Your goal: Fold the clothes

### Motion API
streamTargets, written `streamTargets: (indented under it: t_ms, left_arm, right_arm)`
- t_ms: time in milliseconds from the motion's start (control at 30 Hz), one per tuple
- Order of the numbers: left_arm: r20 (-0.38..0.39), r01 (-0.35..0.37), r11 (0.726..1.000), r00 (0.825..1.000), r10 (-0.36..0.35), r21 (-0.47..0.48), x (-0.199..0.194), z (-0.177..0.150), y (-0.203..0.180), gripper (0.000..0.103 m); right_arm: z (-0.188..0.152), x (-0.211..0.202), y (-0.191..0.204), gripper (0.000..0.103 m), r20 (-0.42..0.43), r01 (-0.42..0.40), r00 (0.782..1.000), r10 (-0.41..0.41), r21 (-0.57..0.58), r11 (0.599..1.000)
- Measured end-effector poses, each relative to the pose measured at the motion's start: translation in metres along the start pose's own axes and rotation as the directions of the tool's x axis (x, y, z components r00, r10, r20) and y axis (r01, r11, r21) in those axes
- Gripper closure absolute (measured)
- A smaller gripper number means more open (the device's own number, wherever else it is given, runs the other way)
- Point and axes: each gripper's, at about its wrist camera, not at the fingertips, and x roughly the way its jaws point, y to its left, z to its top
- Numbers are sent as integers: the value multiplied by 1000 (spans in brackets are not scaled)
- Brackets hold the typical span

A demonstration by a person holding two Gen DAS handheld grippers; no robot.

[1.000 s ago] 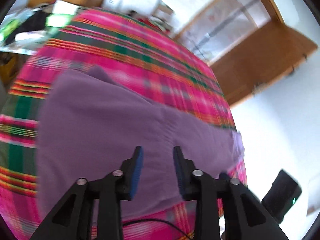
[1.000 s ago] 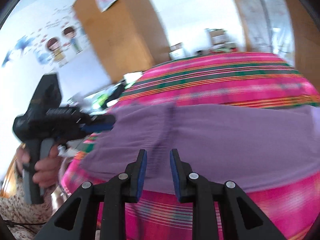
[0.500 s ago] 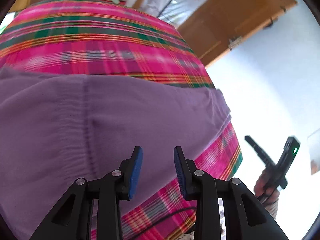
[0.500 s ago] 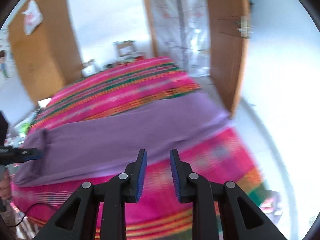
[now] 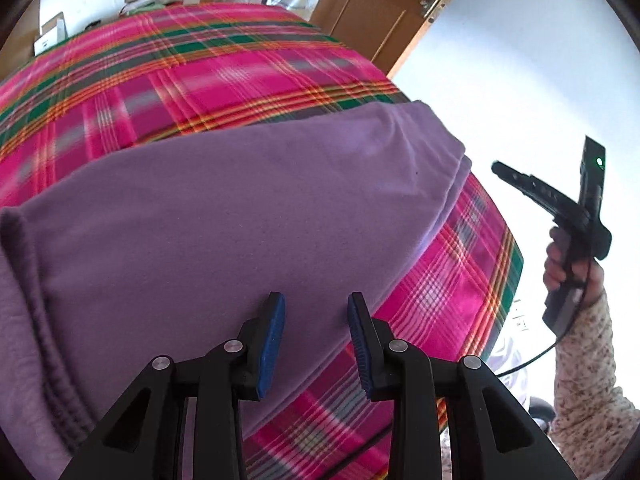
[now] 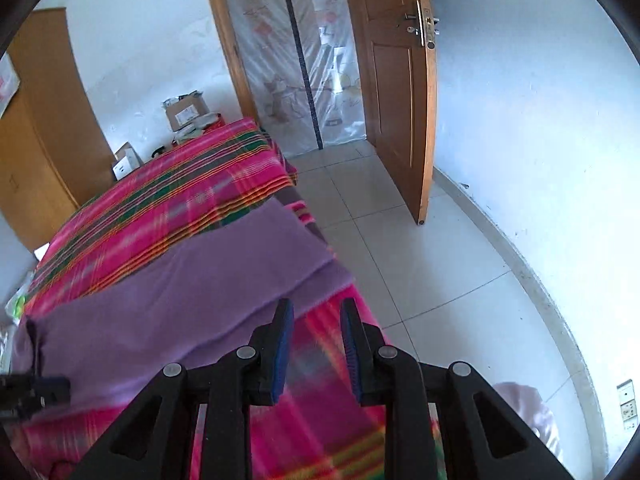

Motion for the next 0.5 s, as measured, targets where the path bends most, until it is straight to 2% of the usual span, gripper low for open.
streamTargets:
  t_ms: [200, 333, 500]
  left_arm:
    - [8, 10, 1000, 1000, -10, -25, 6, 9, 2, 69]
    - [15, -19, 999, 1000, 18, 30, 11, 13, -11, 63]
    - [11, -62, 992, 998, 61, 107, 16, 11, -27, 62]
  right_arm:
    - [18, 39, -14, 75, -30, -53, 998, 55, 68, 996]
    - [23, 53, -23, 74, -44, -75, 996, 80, 104, 992]
    - [25, 54, -24, 74, -28, -112, 993, 116, 99, 989]
